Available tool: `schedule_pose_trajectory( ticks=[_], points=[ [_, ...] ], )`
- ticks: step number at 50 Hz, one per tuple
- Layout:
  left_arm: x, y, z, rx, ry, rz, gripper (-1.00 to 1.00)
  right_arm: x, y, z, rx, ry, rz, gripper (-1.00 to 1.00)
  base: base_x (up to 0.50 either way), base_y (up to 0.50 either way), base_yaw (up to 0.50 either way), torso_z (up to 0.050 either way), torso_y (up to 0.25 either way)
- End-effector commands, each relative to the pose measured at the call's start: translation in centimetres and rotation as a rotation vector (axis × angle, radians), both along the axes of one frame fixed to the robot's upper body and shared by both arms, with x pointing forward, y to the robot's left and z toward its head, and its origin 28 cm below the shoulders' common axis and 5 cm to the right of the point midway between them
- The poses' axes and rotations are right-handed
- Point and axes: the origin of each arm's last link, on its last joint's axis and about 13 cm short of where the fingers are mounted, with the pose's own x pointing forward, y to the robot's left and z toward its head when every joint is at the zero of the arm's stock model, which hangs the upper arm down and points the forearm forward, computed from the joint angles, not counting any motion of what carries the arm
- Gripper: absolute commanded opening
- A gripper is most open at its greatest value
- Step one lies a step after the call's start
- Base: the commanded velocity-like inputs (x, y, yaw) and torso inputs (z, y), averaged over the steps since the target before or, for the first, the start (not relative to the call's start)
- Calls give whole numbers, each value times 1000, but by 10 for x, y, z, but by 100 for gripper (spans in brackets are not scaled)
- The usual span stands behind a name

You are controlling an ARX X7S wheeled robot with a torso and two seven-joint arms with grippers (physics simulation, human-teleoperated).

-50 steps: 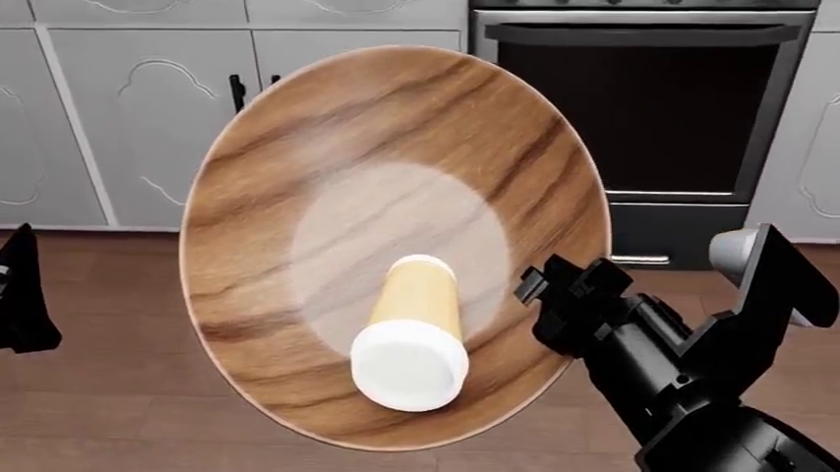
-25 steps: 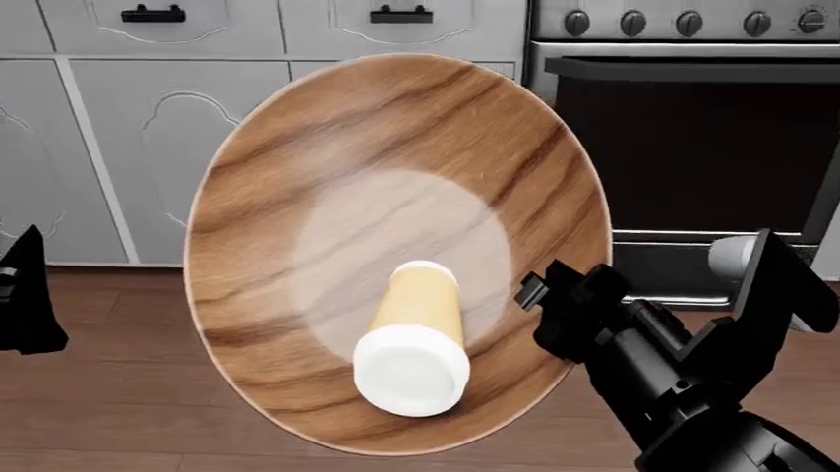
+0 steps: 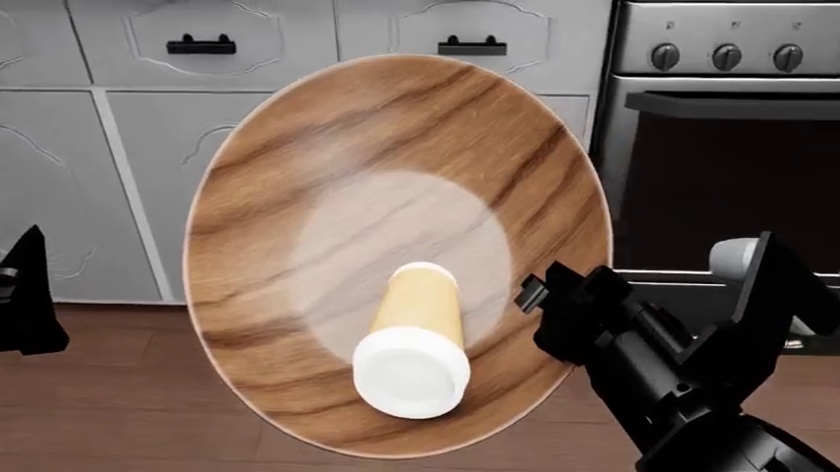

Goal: Place the cup inside the bowl on the dining table and move the bowl to any counter.

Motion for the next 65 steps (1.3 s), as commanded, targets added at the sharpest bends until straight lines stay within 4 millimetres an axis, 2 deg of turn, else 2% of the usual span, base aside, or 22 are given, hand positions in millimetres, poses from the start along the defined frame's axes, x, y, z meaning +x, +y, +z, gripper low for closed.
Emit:
schedule_pose_trajectory(
  ticks=[1, 26, 36, 53, 65],
  points=[
    [1, 1, 1, -7, -10, 7, 100, -1, -1, 4, 20, -28, 5, -100, 429, 423, 0, 0, 0],
    [0, 0, 2, -6, -16, 0, 100, -1, -1, 5, 29, -45, 2, -100, 461, 358, 0, 0, 2],
    [0, 2, 9, 31, -41, -4, 100, 0, -2, 8, 45, -42, -1, -100, 484, 314, 0, 0, 1],
    [-1, -2, 17, 60, -85, -18, 100, 4, -8, 26, 54, -74, -16, -100, 429, 213, 0, 0, 1],
    [-1, -1, 17, 57, -84, -20, 100, 4, -7, 27, 50, -76, -11, -100, 476, 18, 0, 0, 2]
  ],
)
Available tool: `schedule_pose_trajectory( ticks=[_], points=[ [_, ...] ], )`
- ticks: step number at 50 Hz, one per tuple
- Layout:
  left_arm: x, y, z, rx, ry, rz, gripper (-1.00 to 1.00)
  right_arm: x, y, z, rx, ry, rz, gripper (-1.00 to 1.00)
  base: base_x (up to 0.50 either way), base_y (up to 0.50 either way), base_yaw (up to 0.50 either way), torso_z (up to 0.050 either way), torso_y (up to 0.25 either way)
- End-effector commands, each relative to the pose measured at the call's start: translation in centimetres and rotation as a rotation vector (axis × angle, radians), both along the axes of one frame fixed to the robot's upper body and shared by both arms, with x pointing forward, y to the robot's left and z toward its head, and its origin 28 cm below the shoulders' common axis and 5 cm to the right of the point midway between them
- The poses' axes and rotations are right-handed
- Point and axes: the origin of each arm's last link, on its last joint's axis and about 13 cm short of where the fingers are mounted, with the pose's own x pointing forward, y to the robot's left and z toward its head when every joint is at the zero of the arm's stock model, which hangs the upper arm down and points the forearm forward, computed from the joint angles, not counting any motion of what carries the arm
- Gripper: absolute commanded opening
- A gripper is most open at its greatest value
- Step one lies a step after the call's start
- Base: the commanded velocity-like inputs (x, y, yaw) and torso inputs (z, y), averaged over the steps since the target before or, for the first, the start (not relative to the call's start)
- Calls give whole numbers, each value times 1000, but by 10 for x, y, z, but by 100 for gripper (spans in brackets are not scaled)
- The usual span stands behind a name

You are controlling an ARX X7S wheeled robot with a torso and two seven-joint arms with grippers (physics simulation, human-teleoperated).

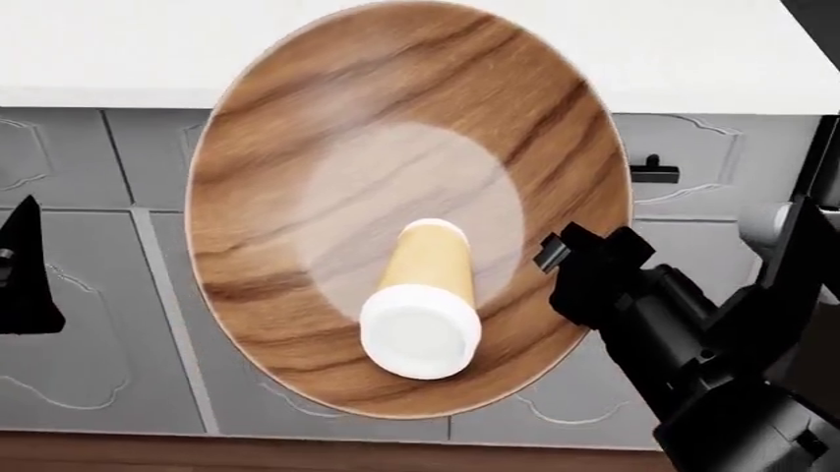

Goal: Place the cup inside the bowl on the dining table and move the bowl to any counter.

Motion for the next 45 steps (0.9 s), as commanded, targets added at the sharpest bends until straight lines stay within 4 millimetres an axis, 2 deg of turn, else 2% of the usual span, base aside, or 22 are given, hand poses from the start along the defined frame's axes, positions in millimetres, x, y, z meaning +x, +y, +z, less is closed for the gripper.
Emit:
schedule_pose_trajectory(
  ticks=[1, 30, 45],
  points=[
    [0, 1, 2, -7, -11, 3, 100, 1, -2, 7, 18, -30, 1, -100, 480, 1, 0, 0, 0],
    [0, -2, 3, -11, -19, 2, 100, 0, 2, 2, 6, -12, 14, -100, 490, 2, 0, 0, 1],
    [0, 0, 3, -14, -21, 3, 100, 0, 4, 0, 3, -5, 21, -100, 496, 253, 0, 0, 1]
  ],
)
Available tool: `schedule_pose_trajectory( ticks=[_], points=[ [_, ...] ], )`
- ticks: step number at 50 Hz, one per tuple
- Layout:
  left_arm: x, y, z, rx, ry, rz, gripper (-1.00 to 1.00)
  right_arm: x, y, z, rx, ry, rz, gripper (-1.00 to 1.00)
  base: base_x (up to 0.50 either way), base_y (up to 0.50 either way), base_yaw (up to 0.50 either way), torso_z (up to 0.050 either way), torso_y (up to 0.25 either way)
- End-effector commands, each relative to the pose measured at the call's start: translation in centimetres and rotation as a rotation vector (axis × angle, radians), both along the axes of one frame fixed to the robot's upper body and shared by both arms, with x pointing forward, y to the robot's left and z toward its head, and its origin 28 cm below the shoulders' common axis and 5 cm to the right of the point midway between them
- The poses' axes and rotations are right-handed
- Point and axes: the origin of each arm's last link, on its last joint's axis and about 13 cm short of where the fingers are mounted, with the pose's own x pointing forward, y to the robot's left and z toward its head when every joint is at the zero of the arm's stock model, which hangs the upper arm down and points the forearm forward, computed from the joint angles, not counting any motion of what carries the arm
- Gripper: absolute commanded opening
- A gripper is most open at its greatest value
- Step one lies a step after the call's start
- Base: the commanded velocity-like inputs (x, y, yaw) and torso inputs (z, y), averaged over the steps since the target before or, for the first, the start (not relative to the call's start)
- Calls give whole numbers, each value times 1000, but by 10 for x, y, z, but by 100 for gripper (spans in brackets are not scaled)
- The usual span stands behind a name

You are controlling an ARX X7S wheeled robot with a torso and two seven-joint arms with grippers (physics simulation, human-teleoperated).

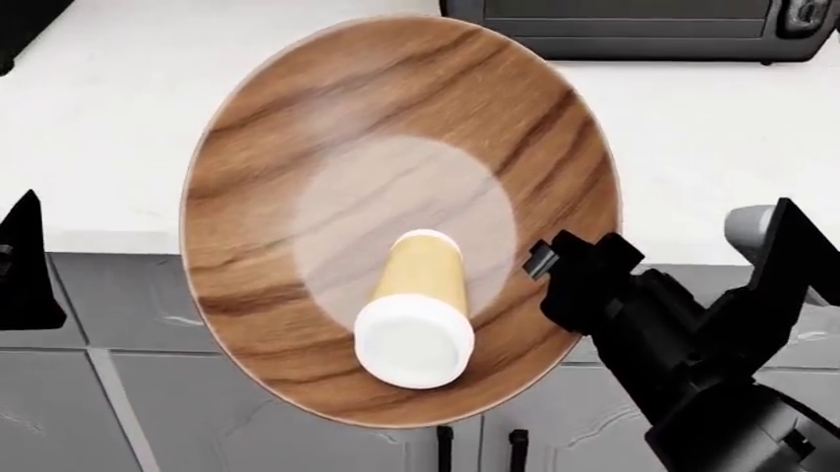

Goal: Place the cup inside the bowl on the dining table and move the bowl to any counter.

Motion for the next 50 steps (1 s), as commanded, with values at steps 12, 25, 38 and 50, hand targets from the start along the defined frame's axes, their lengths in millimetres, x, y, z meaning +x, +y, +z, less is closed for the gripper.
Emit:
schedule_pose_trajectory(
  ticks=[12, 25, 38, 50],
  points=[
    [0, 3, 1, -7, -10, 9, 100, -1, 0, 2, 25, -24, 5, -100, 459, 394, 0, 0, 2],
    [0, 2, 2, -5, -11, 6, 100, -2, -1, -1, 27, -16, 3, -100, 446, 329, 0, 1, 2],
    [0, -1, 1, -5, -10, 4, 100, -1, -1, 1, 27, -14, 7, -100, 431, 123, 0, 0, 2],
    [0, 1, 1, -4, -9, 4, 100, 2, -1, -2, 41, 5, 0, -100, 332, 55, 0, 0, 1]
  ],
)
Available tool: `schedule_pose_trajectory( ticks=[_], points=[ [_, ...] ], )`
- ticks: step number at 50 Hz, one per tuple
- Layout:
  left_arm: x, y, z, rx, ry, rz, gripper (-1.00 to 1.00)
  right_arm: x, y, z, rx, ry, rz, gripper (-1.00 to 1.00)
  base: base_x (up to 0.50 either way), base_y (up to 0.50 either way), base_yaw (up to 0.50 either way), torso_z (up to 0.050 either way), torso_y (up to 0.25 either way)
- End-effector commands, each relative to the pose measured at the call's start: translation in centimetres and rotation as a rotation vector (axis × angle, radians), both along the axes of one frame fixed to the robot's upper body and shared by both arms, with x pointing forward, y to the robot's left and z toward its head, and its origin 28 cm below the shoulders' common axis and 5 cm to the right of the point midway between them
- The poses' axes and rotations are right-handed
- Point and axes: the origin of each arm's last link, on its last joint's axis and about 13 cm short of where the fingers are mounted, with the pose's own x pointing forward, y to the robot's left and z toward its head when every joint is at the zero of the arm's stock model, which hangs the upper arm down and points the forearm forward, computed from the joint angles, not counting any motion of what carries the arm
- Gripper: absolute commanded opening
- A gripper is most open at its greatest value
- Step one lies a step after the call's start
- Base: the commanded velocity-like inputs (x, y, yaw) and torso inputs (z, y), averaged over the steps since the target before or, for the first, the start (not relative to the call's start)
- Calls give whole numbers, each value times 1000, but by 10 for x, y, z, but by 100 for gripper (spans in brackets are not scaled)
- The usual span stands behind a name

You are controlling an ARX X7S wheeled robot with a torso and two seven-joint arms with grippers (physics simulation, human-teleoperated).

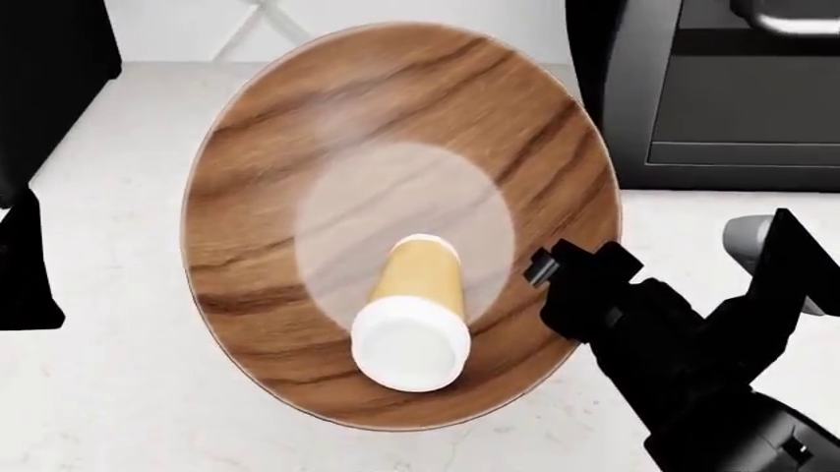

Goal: Place the cup inside the bowl on the dining table and move the bowl to any counter.

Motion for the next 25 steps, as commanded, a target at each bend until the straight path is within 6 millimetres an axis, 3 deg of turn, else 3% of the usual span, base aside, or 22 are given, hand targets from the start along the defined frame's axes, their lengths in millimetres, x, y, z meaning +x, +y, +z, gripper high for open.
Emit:
schedule_pose_trajectory(
  ticks=[1, 12, 25],
  points=[
    [0, 1, 0, -6, -7, 4, 100, 3, 0, 2, 31, -9, -3, -100, 0, 0, 0, 0, 0],
    [-2, 7, -1, -7, -5, 5, 100, 22, 4, 0, 29, 37, 5, -100, 0, 0, 0, 0, 1],
    [-2, 17, -2, -9, -3, 4, 100, 25, 9, -23, -13, 122, 15, -100, 0, 0, 0, 0, 0]
  ],
)
